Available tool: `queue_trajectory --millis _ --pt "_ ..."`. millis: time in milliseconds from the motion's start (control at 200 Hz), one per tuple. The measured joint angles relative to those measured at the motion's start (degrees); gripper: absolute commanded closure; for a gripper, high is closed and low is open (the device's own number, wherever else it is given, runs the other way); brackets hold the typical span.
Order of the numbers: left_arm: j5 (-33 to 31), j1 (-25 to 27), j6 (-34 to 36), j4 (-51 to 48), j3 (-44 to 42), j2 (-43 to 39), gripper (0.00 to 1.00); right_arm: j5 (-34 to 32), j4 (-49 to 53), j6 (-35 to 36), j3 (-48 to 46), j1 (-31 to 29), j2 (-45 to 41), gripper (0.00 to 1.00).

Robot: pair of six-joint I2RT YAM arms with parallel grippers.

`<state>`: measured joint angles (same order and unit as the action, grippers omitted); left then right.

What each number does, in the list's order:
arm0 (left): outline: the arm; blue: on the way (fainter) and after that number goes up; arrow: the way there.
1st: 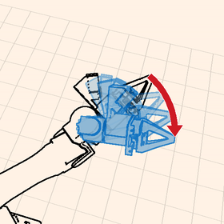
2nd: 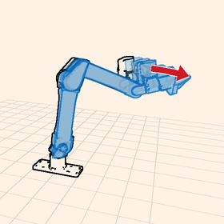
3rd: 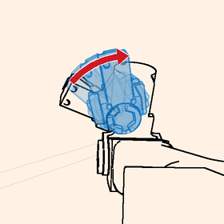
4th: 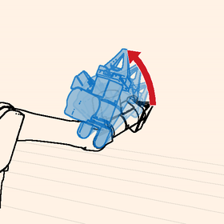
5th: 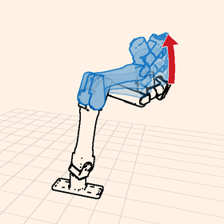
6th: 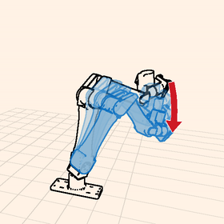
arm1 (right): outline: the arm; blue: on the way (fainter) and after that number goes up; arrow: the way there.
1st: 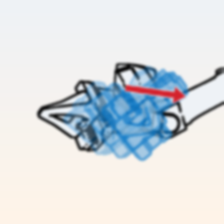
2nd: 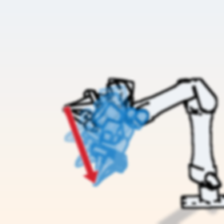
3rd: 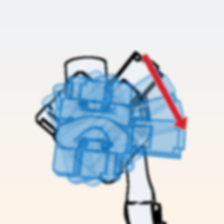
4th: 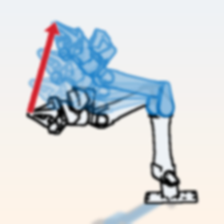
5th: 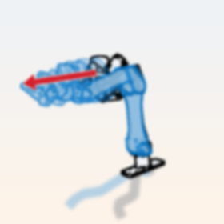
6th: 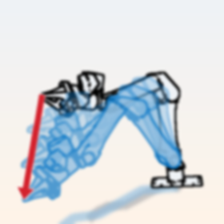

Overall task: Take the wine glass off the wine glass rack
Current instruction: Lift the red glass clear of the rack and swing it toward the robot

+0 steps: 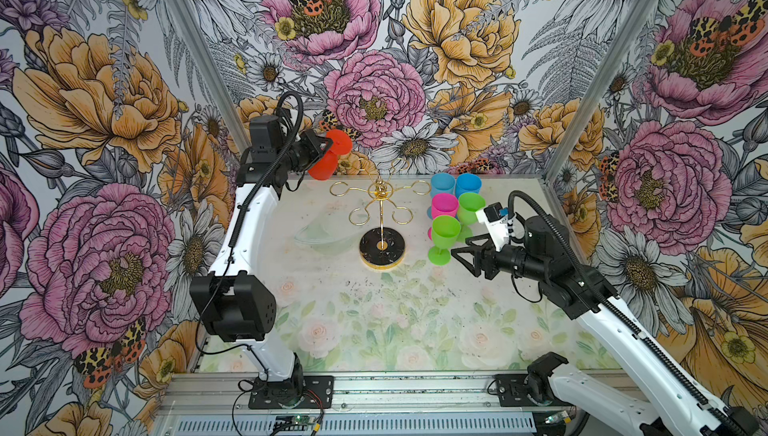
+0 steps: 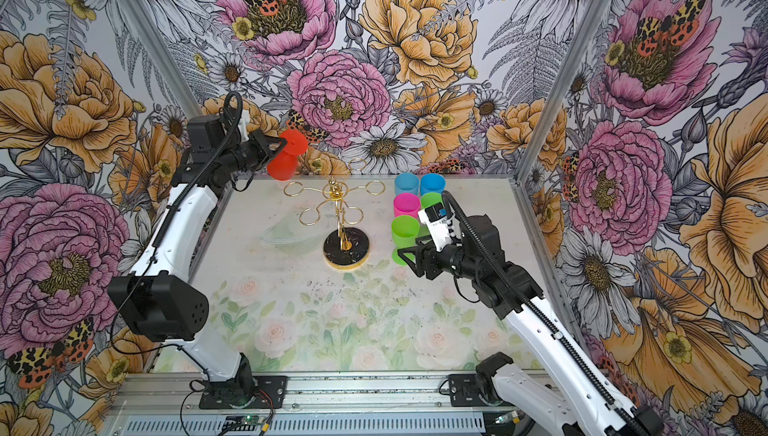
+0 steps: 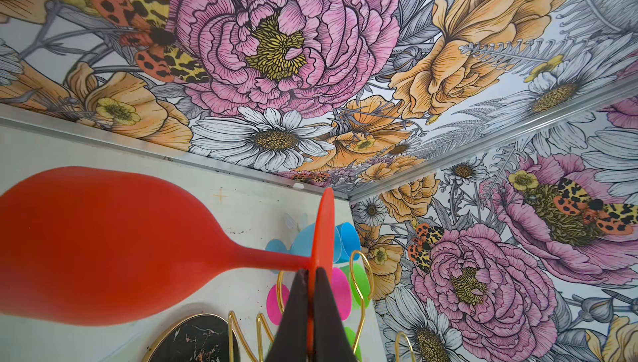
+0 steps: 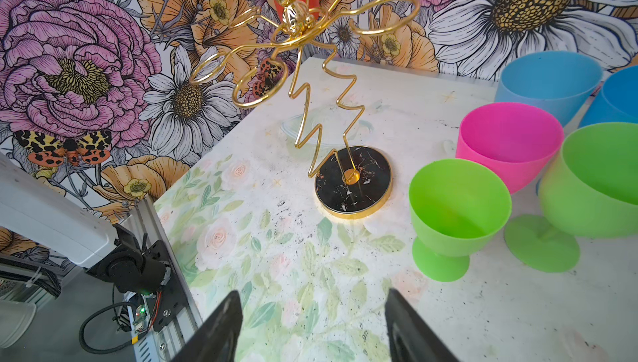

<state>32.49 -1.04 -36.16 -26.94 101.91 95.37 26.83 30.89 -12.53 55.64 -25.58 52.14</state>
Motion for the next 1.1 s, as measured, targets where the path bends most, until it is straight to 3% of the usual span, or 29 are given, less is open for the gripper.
queue_trajectory --millis 325,595,846,1101 --pt "-7.23 -2.99 6.23 -0.33 -14.71 -14.99 1.00 0.00 -0.35 -0.02 0.00 0.00 0.15 0.34" --pt "-8.70 -3.76 11.80 -3.28 -20.17 -28.96 1.00 -0.04 -1.20 -0.20 0.00 0.00 2.29 0.34" --pt "-3.39 -3.76 14.12 -8.90 -27.89 -41.11 1.00 -1.55 -3.23 -1.81 0.00 0.00 3.30 0.34" --pt "4.94 -3.52 14.05 -14.71 -31.54 -48.48 1.00 -4.66 -3.61 -3.82 0.00 0.00 6.12 0.33"
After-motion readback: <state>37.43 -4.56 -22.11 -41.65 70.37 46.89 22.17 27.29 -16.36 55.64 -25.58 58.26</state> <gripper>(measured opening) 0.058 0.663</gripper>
